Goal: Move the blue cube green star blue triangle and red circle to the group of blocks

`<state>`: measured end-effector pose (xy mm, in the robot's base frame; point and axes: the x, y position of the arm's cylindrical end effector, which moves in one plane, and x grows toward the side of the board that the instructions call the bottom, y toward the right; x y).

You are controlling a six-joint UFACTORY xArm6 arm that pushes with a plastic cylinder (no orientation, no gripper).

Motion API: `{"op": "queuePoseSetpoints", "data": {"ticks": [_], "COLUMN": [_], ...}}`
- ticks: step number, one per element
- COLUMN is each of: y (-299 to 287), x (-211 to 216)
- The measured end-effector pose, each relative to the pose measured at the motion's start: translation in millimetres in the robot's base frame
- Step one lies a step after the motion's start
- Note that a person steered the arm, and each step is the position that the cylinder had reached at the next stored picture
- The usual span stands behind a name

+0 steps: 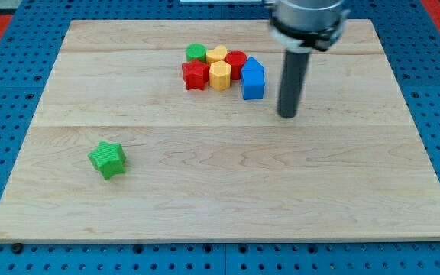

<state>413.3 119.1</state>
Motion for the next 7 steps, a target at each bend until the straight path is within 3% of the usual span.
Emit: {"op": "queuePoseSetpoints", "data": {"ticks": [1,5,7], "y": [22.2,-99.3,-95.8], "x": [-25.8,-32.1,41.3]}}
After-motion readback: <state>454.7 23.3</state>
